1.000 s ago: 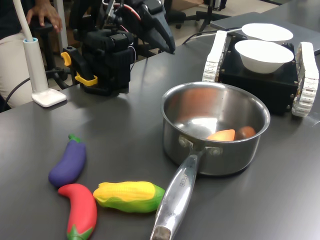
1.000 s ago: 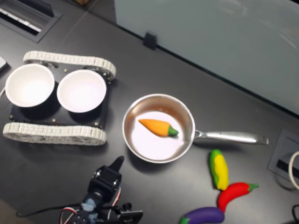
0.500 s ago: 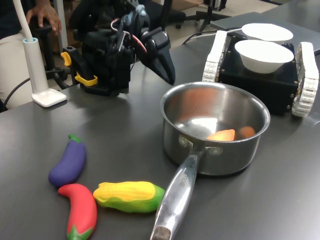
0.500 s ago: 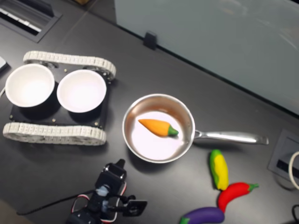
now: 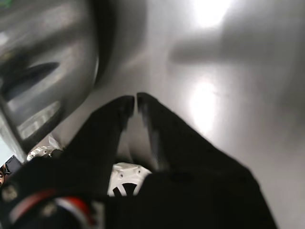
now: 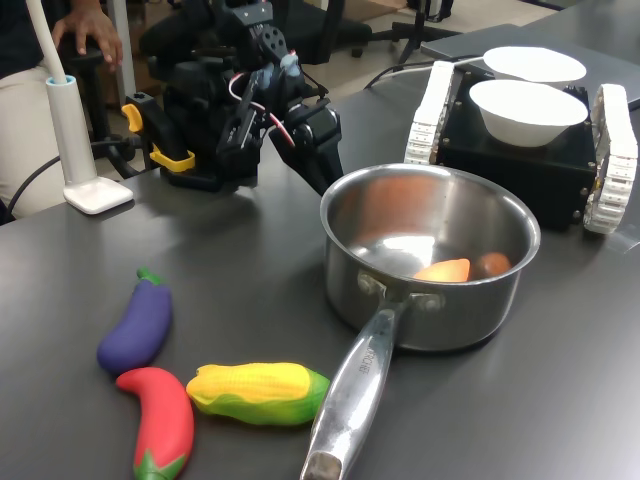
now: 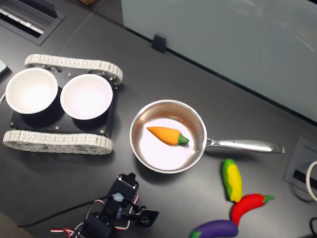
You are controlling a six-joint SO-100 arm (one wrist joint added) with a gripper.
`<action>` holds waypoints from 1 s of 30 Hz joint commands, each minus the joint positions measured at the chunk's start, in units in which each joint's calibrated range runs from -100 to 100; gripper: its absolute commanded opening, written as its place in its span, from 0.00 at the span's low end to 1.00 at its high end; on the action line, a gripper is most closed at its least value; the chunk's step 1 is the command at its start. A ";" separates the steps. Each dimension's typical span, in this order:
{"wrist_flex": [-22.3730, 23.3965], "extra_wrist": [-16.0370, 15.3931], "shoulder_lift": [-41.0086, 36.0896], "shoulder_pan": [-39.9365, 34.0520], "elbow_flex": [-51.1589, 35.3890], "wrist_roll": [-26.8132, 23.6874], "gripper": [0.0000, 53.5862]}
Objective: Pick up the carrot and place them in the pan
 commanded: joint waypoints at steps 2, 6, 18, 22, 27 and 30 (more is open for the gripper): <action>-3.90 -0.77 -0.75 0.71 -0.64 0.98 0.00; -3.81 -0.77 -0.75 0.25 -0.64 1.17 0.00; -3.73 -0.69 -0.83 0.94 -0.64 0.39 0.00; -3.73 -0.69 -0.83 1.06 -0.64 0.49 0.00; -3.73 -0.77 -0.83 0.48 -0.64 0.88 0.00; -3.73 -0.77 -0.83 -0.20 -0.64 1.27 0.00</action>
